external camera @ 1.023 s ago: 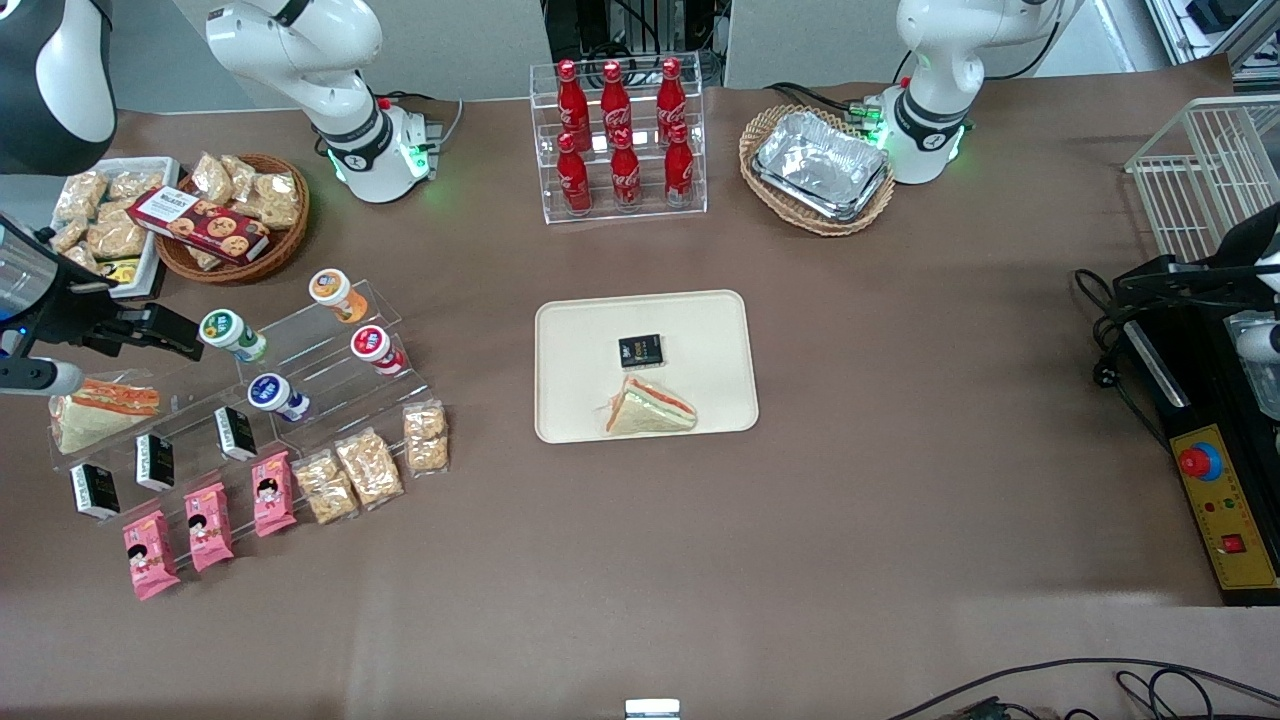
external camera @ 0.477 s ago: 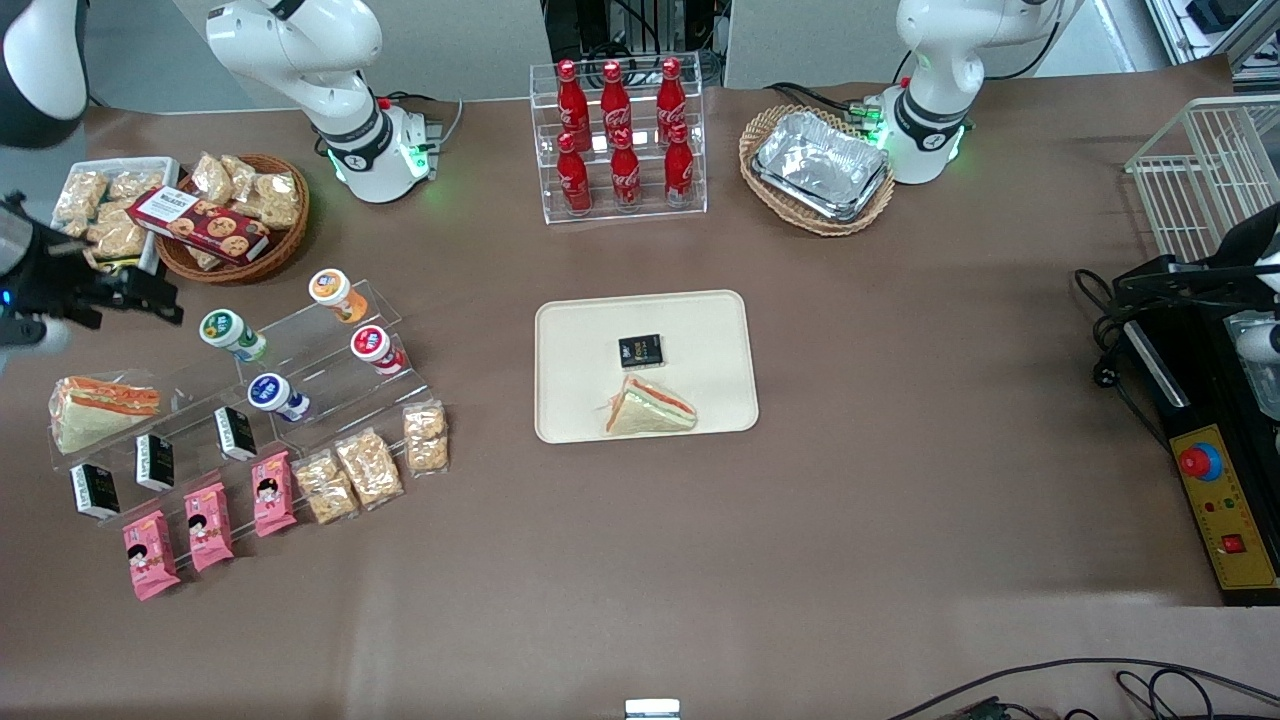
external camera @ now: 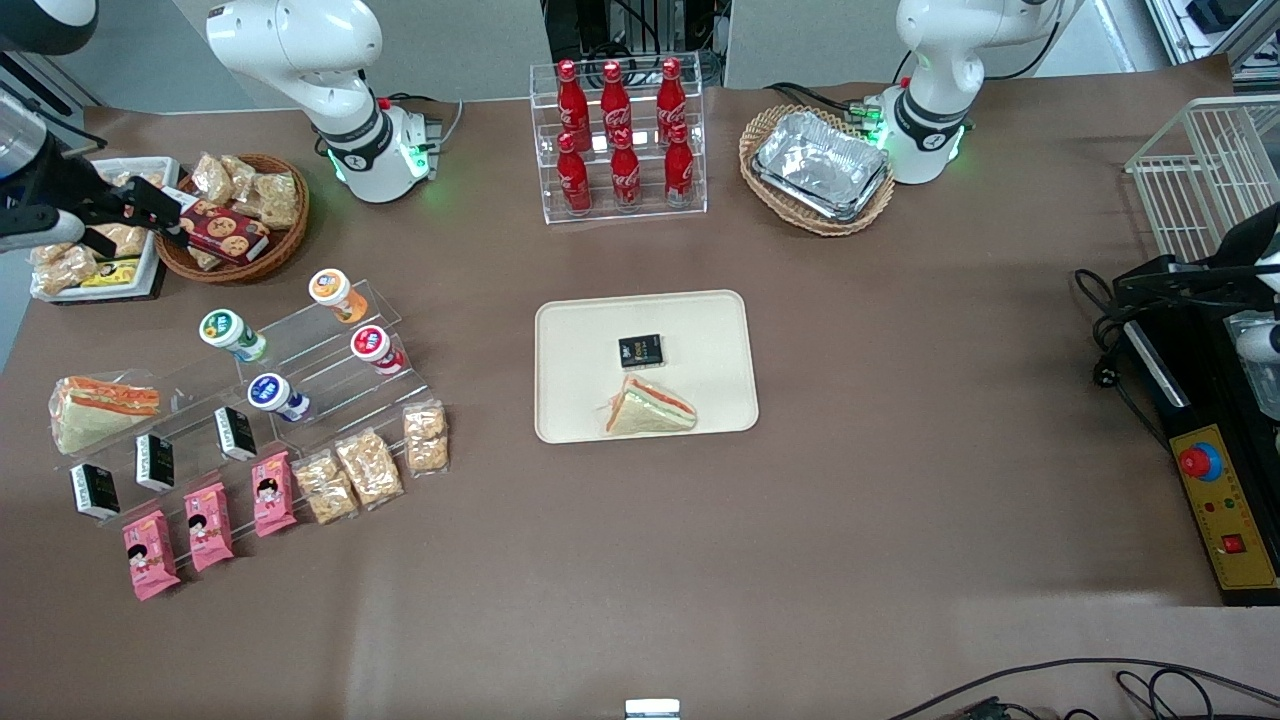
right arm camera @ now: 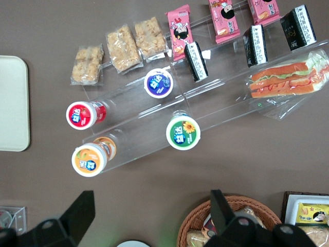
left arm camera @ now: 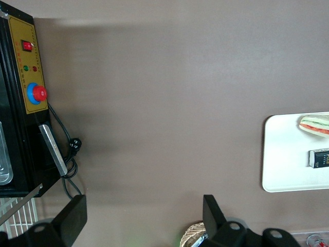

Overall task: Place green gum on tray
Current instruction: 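Move the right gripper toward the acrylic rack of small bottles, then lower the open right gripper over the green-labelled sunflower bottle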

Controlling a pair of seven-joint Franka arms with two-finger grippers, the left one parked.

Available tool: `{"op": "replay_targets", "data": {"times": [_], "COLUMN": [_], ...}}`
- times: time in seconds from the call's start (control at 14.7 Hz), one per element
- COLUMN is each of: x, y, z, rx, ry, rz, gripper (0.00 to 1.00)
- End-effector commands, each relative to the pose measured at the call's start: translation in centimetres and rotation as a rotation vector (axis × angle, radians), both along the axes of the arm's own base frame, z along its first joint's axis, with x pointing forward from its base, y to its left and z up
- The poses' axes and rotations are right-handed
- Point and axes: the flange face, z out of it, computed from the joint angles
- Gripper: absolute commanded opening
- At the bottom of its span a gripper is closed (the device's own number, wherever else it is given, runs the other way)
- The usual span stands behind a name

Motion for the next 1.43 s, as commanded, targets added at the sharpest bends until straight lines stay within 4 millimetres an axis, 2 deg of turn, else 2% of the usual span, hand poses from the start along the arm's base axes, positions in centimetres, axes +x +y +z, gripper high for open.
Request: {"op": "replay_targets", "data": {"times": [0.0, 0.27, 0.55, 0.75, 1.09, 1.36], "x": [0.1, 1.4, 3.1, 4.1, 4.8, 3.8], "y": [-0.5, -0.7, -1.4, -1.5, -2.2, -2.1], "z": [-0.9, -2.9, -7.4, -10.0, -13.3, -15.8], "rx": [-0.009, -0.017, -0.02, -0.026, -0.034, -0.033], "ry": [-0.014, -0.001, 0.033, 0.044, 0.052, 0.042], "rz": [0.024, 0.028, 0.039, 0.037, 0.034, 0.038], "gripper": [1.0, 1.0, 1.0, 1.0, 1.0, 1.0]}}
